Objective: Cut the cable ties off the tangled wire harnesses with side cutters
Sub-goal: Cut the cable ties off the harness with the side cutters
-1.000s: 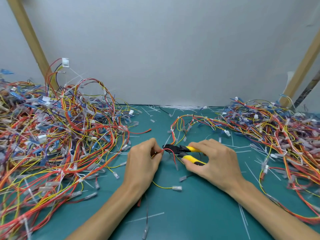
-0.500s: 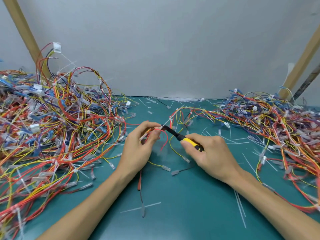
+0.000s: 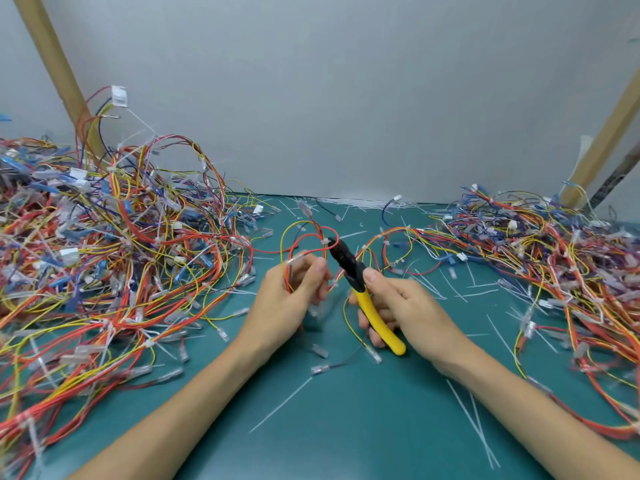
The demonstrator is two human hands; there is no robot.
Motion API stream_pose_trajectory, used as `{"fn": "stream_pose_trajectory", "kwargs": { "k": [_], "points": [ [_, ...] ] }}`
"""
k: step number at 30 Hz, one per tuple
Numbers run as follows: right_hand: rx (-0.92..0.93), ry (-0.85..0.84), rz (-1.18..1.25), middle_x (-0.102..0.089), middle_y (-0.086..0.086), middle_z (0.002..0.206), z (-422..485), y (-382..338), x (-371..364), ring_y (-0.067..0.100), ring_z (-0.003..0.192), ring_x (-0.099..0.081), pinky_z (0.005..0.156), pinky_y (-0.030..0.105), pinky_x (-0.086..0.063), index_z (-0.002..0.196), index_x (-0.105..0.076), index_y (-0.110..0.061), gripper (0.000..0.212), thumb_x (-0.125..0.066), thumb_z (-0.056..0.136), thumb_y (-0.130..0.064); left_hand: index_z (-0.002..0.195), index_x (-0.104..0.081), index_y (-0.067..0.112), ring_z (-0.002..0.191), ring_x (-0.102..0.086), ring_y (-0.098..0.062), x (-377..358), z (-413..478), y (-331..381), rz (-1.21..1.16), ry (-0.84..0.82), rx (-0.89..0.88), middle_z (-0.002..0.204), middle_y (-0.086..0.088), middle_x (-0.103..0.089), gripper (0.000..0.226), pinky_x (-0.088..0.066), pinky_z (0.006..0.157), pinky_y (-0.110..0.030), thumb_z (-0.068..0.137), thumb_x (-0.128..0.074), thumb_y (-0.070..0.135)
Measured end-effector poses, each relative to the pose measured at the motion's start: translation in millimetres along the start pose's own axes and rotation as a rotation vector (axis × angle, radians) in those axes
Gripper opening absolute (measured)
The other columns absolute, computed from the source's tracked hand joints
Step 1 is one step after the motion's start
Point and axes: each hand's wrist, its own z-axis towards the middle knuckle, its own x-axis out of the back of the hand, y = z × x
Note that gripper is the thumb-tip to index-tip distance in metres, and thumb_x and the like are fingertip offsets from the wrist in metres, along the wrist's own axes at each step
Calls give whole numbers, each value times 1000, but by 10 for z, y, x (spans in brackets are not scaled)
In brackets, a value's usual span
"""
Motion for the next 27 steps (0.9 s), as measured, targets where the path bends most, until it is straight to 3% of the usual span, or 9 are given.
{"fn": "stream_pose_trajectory", "kwargs": {
  "k": [6,10,15,18,27],
  "points": [
    [-91,-39,89,-64,6,72,-24,-37,-23,20,54,-56,53,28,-46,95,-69,-10,57,-48,81,-61,76,-61,8,49,-47,-9,13,-20,-33,179,48,-42,55,1,-53,32,-39,53,-25,100,-52,25],
    [-136,-108,128,-66,6,79,-44,-103,-23,20,64,-61,61,30,-46,98,-71,-16,55,-47,81,-62,70,-58,17,49,-50,-15,-4,-59,8,358,24,-95,55,-2,-55,36,-39,53,-26,94,-50,43],
    [-125,-31,49,-57,3,65,-60,-98,-43,17,52,-52,52,22,-44,89,-67,-8,63,-45,81,-66,68,-55,19,46,-47,-6,-17,-58,32,380,22,-120,51,2,-52,35,-36,52,-18,96,-51,40],
    [-100,-16,10,-58,5,62,-46,-66,-47,18,50,-51,50,24,-43,85,-66,-7,57,-43,89,-60,70,-56,18,47,-51,-10,-18,-59,24,391,9,-127,54,-1,-56,34,-38,53,-20,96,-50,39],
    [-124,-202,188,-67,8,82,-15,-21,56,22,66,-62,63,29,-49,101,-73,-19,54,-42,86,-61,71,-54,17,48,-57,-14,-4,-69,-38,377,33,-101,55,0,-61,35,-47,57,-31,98,-47,37]
  ]
}}
